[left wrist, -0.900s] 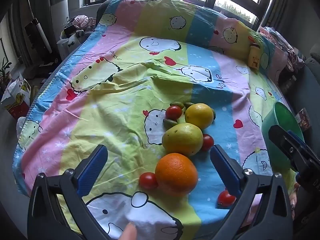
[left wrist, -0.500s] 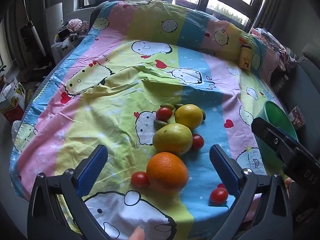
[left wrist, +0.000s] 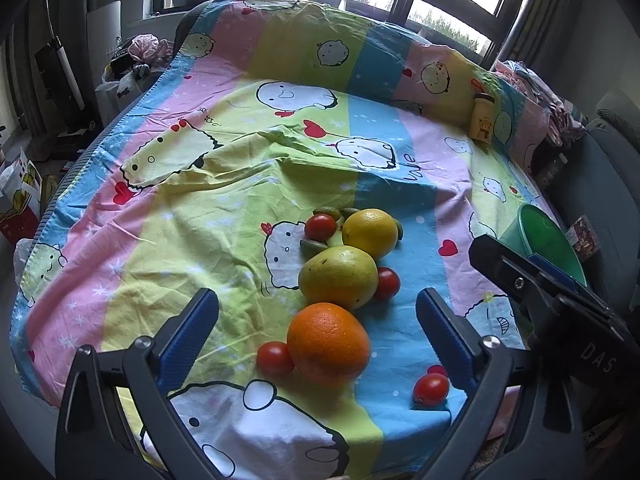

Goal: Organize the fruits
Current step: 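Move the right tool toward the orange in the fruit cluster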

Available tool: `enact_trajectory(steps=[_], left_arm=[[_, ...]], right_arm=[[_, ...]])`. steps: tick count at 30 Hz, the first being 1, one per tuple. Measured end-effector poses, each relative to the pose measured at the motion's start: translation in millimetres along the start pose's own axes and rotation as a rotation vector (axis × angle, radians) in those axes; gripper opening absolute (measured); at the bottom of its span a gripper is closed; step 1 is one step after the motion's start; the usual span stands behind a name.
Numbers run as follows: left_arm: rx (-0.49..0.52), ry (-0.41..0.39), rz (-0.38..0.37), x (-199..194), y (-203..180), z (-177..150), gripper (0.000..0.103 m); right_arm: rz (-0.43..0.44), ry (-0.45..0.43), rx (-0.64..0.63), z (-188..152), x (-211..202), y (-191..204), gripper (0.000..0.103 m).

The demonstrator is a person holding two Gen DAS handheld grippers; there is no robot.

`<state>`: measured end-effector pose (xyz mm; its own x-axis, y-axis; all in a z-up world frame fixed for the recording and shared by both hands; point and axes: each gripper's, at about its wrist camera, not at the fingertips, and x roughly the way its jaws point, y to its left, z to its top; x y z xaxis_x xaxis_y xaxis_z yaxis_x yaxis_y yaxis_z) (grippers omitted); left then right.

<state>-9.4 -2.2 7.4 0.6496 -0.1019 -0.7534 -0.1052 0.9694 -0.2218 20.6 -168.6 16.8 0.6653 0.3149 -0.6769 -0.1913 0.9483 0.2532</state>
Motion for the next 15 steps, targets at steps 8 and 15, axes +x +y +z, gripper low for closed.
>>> enact_trajectory(steps=[8, 15], left_arm=[[0.014, -0.009, -0.009, -3.4, -5.1, -1.7, 0.098], [0.01, -0.003, -0.019, -2.7, -4.2, -1.4, 0.095]], right_arm=[[0.008, -0.004, 0.003, -1.3, -3.0, 1.6, 0.103], [0.009, 0.006, 0.019, -1.2, -3.0, 0.1, 0.103]])
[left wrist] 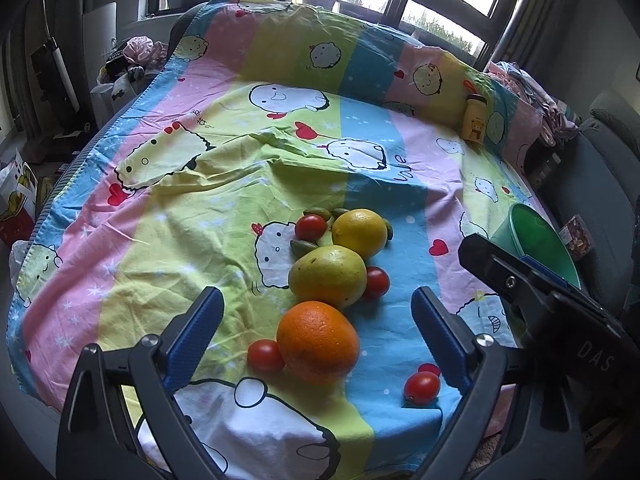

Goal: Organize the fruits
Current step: 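Move the right tool toward the orange in the fruit cluster, then close the right gripper around the orange and lift it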

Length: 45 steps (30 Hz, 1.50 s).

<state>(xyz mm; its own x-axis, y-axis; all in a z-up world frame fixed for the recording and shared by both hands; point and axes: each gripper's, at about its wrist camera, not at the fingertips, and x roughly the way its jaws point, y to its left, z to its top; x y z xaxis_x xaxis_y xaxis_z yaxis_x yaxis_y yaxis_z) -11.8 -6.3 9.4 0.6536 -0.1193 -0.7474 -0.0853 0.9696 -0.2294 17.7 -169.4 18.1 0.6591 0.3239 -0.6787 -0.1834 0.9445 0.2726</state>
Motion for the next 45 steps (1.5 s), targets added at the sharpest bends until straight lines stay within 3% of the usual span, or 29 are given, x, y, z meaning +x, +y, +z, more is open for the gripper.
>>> enact_trajectory(steps=[19, 30, 33, 43, 45], left_arm=[[-0.027, 0.036, -0.015, 2.4, 9.2, -1.3, 0.09], [0.001, 0.082, -0.047, 8.0, 7.6, -8.5, 0.082], [0.003, 0.099, -0.051, 10.3, 9.8, -11.7, 0.08], [-0.042, 0.184, -0.134, 19.7, 21.5, -19.8, 0.07], [-0.045, 0.194, -0.135, 21.9, 22.4, -20.4, 0.069]], right_arm=[[0.023, 0.023, -0.005, 0.6, 9.3, 5.3, 0.103], [0.039, 0.041, 0.002, -2.7, 10.4, 4.0, 0.103], [0.077, 0.068, 0.006, -5.2, 12.5, 4.7, 0.103], [0.323, 0.259, 0.114, -19.2, 38.0, 7.9, 0.103], [0.364, 0.303, 0.13, -23.3, 45.8, 11.3, 0.097]])
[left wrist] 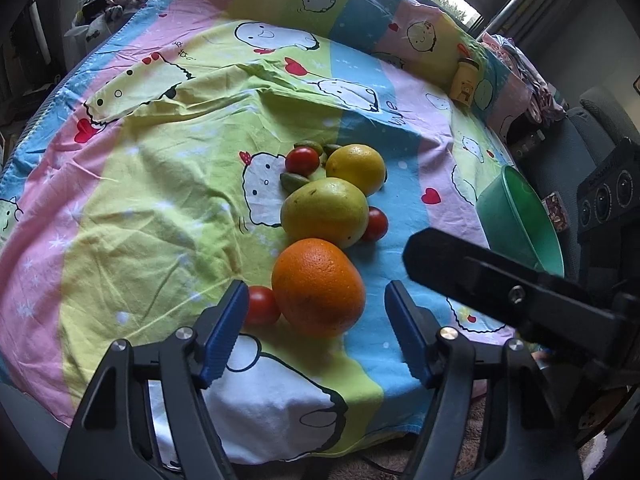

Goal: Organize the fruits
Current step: 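Close the right gripper around the orange and lift it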

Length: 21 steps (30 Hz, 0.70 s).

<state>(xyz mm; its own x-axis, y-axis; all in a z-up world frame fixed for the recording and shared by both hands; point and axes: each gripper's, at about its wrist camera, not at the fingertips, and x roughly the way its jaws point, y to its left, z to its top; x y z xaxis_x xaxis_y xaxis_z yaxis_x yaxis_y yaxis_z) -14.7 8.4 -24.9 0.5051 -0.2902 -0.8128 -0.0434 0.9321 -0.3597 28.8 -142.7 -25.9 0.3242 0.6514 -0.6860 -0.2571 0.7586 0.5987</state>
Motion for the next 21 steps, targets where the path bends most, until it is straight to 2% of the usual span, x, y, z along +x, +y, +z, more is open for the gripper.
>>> enact_trajectory(steps=[5, 10, 12, 21], left_arm=[[-0.007, 0.04, -0.022, 8.7, 1.6, -1.3, 0.066], [0.005, 0.058, -0.052, 13.2, -1.9, -3.6, 0.063], [0.026, 0.049, -0.029, 15.3, -3.8, -2.2, 0.063], [0.055, 0.04, -0.019, 23.7, -1.6, 5.2, 0.06]], right_arm=[[0.024, 0.066, 0.047, -2.6, 17.6, -5.2, 0.085], [0.086, 0.135, 0.125, -3.2, 36.6, -17.3, 0.083], [0.103, 0.16, 0.133, -2.1, 42.8, -17.9, 0.081], [0.113, 0.219, 0.196, 2.0, 62.1, -29.8, 0.075]])
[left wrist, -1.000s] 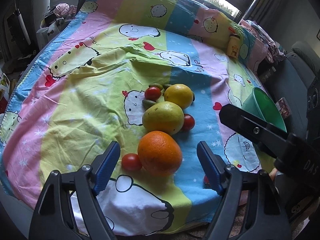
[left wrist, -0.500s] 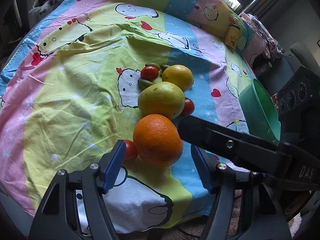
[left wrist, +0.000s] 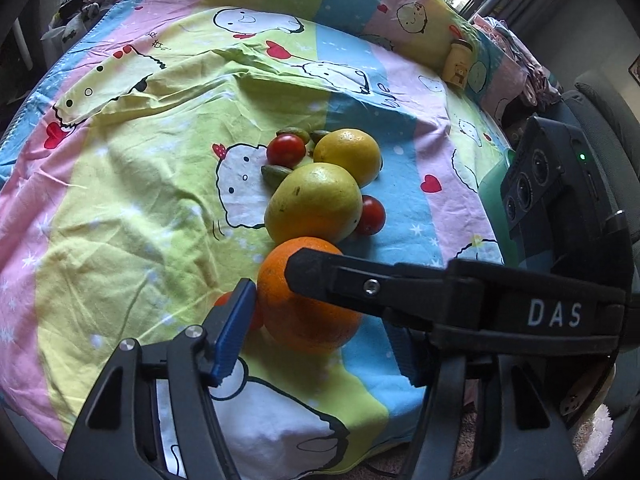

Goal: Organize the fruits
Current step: 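Close the right gripper around the orange and lift it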

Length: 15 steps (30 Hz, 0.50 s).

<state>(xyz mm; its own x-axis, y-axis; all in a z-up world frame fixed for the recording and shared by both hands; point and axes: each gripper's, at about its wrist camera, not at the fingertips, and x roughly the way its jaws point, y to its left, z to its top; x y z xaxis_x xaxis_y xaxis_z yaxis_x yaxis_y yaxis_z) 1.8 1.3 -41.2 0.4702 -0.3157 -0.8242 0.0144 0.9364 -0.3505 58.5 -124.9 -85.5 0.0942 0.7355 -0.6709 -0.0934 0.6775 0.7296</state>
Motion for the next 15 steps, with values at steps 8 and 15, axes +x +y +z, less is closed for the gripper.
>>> enact_trajectory(steps=[8, 15], left_arm=[[0.035, -0.008, 0.018, 3.9, -1.2, 2.6, 0.053], [0.069, -0.046, 0.019, -7.7, -14.5, 6.0, 0.052]], right_arm=[[0.022, 0.032, 0.01, 2.3, 8.1, -5.6, 0.068], [0.01, 0.001, -0.023, 3.0, -4.5, 5.0, 0.067]])
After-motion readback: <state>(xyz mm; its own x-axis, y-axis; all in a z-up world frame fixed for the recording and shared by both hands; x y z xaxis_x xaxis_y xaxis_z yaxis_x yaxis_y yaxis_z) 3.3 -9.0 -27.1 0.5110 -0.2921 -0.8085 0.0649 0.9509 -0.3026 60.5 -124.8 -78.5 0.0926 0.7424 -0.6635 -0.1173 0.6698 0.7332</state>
